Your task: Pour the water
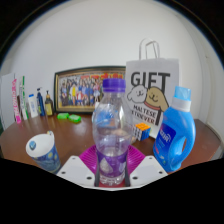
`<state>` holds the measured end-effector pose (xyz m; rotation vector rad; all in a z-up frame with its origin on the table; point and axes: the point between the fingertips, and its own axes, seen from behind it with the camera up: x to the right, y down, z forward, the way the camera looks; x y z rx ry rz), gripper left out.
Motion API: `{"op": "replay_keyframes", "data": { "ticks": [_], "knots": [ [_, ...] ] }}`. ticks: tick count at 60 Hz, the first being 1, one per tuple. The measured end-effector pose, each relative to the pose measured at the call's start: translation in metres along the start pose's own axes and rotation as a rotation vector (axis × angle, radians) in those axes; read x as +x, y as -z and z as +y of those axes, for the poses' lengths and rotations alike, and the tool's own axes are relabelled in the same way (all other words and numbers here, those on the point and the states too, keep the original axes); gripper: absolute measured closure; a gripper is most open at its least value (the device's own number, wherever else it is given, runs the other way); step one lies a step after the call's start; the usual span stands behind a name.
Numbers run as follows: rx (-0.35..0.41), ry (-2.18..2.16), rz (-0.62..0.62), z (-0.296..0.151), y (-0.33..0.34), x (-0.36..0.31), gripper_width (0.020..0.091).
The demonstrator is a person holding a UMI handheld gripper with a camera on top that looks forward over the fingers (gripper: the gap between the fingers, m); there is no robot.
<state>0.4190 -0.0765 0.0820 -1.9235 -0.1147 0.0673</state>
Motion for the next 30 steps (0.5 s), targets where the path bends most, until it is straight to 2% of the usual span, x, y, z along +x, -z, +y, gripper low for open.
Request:
{"op": "replay_keyframes", "data": {
  "ticks": [1, 4, 9, 15, 17, 19, 21, 24, 27, 30],
  "knots": [
    [0.040, 0.002, -0.002, -0.004, -0.001, 0.000, 0.0750],
    [0.052, 0.010, 0.005, -0.001, 0.002, -0.002, 0.0748],
    [0.071, 0.020, 0.016, -0.002, 0.001, 0.001, 0.0681],
    [0.027, 0.007, 0.018, 0.004, 0.001, 0.000, 0.0592],
    [-0.011, -0.003, 0.014, 0.011, 0.001, -0.001, 0.0503],
    [-0.045, -0.018, 0.008, 0.016, 0.003, -0.002, 0.0349],
    [-0.067, -0.032, 0.014, 0.021, 0.007, -0.003, 0.0235],
    [-0.091, -0.049, 0.041, 0.022, 0.016, 0.000, 0.0282],
    [-0.114, -0.051, 0.072, 0.022, 0.030, 0.002, 0.0242],
    [-0.146, -0.050, 0.095, 0.022, 0.047, 0.000, 0.0247]
  ]
}}
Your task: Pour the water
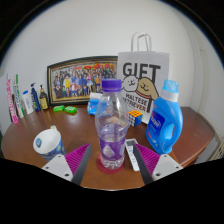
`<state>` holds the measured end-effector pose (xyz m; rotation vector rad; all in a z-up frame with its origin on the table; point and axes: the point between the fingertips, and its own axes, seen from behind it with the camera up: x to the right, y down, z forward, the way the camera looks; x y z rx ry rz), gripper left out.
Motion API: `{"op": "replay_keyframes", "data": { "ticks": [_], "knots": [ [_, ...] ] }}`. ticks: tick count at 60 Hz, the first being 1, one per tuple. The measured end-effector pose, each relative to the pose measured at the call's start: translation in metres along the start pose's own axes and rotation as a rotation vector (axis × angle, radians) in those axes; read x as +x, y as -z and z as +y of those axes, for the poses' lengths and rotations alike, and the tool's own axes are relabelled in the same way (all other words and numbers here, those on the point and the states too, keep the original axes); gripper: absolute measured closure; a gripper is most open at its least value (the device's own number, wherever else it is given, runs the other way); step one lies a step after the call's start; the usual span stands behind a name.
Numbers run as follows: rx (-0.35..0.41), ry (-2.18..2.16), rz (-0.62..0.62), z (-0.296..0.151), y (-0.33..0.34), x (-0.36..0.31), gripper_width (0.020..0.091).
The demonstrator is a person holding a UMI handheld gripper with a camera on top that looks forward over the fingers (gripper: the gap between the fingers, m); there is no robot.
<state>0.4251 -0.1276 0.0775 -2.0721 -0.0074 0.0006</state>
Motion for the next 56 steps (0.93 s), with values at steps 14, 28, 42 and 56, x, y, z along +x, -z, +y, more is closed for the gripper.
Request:
{"op": "replay_keyframes", "data": {
  "ticks": [14, 28, 42, 56],
  "knots": [
    [-0.109, 0.026, 0.054, -0.006, 0.100, -0.032, 0.0254],
    [-0.158, 0.027, 0.084, -0.010, 0.188, -0.072, 0.0248],
    [-0.156, 0.011, 0.103, -0.007, 0.224, -0.089, 0.0250],
    [-0.115, 0.032, 0.119, -0.019, 0.231, -0.091, 0.0249]
  ]
}}
